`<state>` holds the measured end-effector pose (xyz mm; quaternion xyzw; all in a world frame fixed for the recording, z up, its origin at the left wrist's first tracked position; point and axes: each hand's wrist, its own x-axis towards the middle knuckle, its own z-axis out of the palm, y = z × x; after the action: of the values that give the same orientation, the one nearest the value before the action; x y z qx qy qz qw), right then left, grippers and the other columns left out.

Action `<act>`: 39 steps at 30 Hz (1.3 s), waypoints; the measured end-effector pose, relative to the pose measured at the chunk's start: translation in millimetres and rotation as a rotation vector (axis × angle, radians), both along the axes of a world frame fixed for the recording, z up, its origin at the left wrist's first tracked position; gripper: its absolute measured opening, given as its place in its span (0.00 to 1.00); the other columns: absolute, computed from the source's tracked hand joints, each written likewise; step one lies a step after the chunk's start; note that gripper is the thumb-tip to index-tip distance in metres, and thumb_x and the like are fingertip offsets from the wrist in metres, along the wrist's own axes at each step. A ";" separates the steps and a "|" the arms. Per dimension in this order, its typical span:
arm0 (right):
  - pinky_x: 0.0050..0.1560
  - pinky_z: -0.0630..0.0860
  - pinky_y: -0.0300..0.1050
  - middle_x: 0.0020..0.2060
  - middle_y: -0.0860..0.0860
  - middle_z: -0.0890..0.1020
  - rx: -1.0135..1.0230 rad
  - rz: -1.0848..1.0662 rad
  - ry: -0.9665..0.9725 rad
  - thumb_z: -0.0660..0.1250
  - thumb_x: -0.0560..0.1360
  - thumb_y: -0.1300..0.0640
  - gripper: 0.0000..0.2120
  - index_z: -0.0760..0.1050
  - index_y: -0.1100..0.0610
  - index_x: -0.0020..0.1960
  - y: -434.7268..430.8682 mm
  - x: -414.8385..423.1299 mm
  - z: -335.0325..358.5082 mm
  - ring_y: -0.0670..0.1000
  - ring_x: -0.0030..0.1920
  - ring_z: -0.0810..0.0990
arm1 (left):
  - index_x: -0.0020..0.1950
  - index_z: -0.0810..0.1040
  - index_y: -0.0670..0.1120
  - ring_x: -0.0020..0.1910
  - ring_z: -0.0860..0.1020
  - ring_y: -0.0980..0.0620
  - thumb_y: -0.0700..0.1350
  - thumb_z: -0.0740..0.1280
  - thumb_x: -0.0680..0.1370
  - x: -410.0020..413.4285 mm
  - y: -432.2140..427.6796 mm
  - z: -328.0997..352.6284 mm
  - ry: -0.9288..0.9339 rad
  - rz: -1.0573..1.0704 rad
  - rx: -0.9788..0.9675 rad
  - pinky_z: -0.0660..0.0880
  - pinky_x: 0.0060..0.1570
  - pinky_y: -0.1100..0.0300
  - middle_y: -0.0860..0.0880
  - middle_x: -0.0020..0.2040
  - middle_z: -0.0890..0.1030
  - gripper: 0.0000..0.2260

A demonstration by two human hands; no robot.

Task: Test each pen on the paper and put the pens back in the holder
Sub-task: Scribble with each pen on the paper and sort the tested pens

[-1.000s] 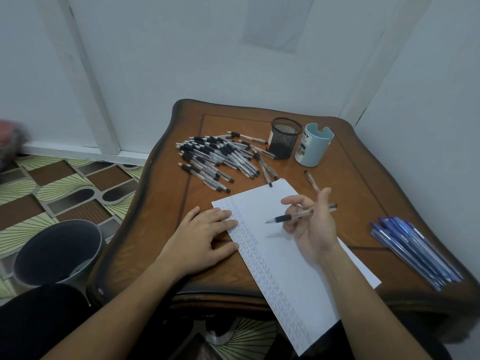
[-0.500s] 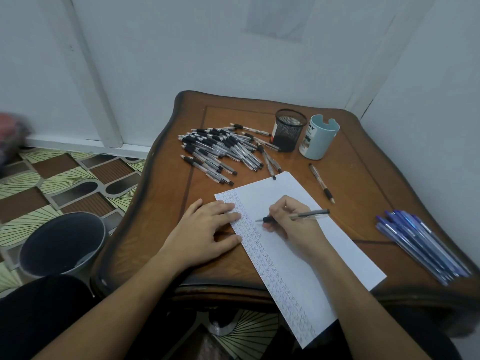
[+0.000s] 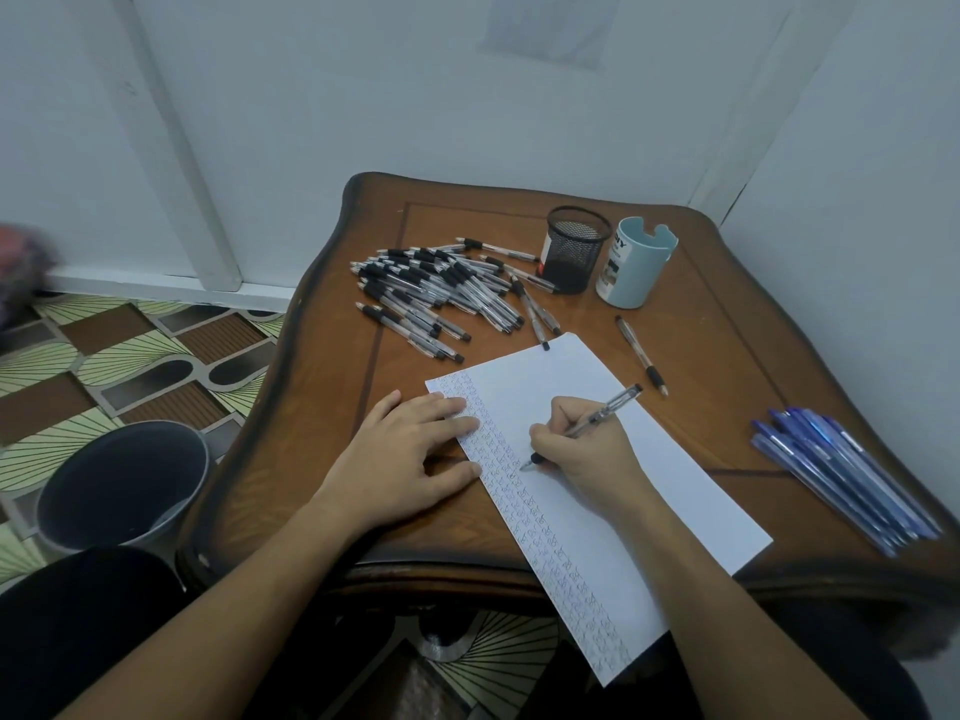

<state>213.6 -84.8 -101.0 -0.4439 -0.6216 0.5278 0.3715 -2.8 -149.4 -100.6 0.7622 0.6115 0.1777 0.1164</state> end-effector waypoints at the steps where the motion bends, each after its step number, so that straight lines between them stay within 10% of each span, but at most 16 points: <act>1: 0.34 0.69 0.43 0.24 0.49 0.63 -0.002 0.006 0.012 0.69 0.67 0.60 0.18 0.64 0.51 0.24 0.2 -0.2 -0.1 0.49 0.28 0.66 | 0.69 0.70 0.61 0.73 0.59 0.62 0.72 0.51 0.71 0.0 -0.1 -0.2 -0.002 0.002 0.001 0.47 0.74 0.53 0.62 0.72 0.66 0.31; 39: 0.31 0.67 0.40 0.25 0.48 0.60 0.021 0.008 0.006 0.66 0.68 0.62 0.19 0.61 0.50 0.25 0.4 2.1 2.7 0.48 0.28 0.63 | 0.70 0.70 0.61 0.73 0.59 0.62 0.72 0.50 0.70 1.0 -0.3 0.7 0.006 0.009 -0.002 0.46 0.74 0.54 0.62 0.72 0.66 0.32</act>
<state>215.6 -84.4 -98.3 -0.4358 -0.6278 0.5239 0.3760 -1.8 -149.7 -99.9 0.7599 0.6153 0.1753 0.1149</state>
